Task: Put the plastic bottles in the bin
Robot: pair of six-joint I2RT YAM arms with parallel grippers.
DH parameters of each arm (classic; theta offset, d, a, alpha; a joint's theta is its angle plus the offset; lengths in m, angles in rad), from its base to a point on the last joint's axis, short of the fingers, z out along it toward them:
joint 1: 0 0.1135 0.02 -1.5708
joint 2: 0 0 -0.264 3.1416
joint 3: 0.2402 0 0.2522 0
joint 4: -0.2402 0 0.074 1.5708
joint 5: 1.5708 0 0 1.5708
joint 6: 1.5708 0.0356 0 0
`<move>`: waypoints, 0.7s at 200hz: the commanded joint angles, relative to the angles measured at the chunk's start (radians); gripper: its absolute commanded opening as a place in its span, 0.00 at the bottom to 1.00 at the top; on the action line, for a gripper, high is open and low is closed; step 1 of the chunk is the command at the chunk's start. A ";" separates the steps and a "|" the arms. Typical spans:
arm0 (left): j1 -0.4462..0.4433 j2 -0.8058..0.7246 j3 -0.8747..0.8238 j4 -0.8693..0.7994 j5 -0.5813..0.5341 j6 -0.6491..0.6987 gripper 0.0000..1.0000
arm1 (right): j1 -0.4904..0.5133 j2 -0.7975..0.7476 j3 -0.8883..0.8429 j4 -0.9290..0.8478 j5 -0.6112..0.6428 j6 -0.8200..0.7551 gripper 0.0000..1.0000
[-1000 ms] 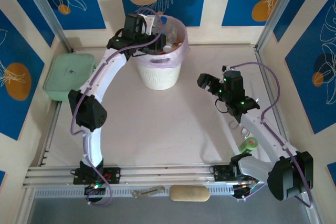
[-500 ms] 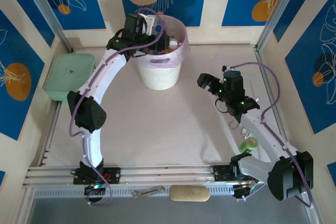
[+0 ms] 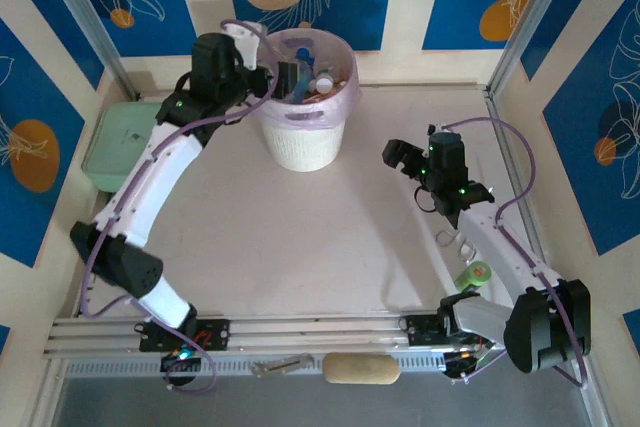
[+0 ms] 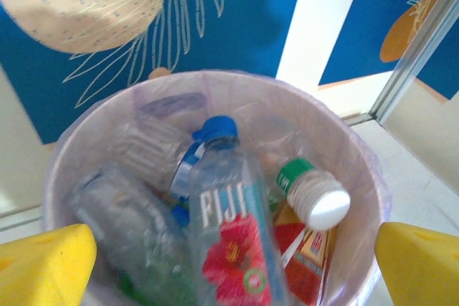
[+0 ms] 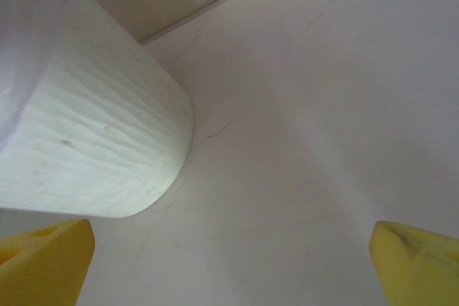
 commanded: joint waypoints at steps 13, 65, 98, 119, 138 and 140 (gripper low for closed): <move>0.037 -0.183 -0.307 0.146 -0.151 0.030 0.99 | -0.098 0.060 0.019 -0.005 0.014 -0.148 0.99; 0.158 -0.414 -0.766 0.187 -0.323 -0.034 1.00 | -0.213 0.173 -0.040 0.111 -0.046 -0.342 0.99; 0.200 -0.484 -0.954 0.218 -0.421 -0.021 1.00 | -0.214 0.210 -0.118 0.254 -0.011 -0.389 1.00; 0.205 -0.483 -1.039 0.273 -0.489 0.031 1.00 | -0.210 0.241 -0.172 0.391 0.021 -0.407 1.00; 0.208 -0.471 -1.136 0.414 -0.522 0.081 1.00 | -0.200 0.284 -0.217 0.542 0.032 -0.422 1.00; 0.208 -0.469 -1.143 0.425 -0.522 0.083 1.00 | -0.198 0.290 -0.221 0.558 0.032 -0.424 1.00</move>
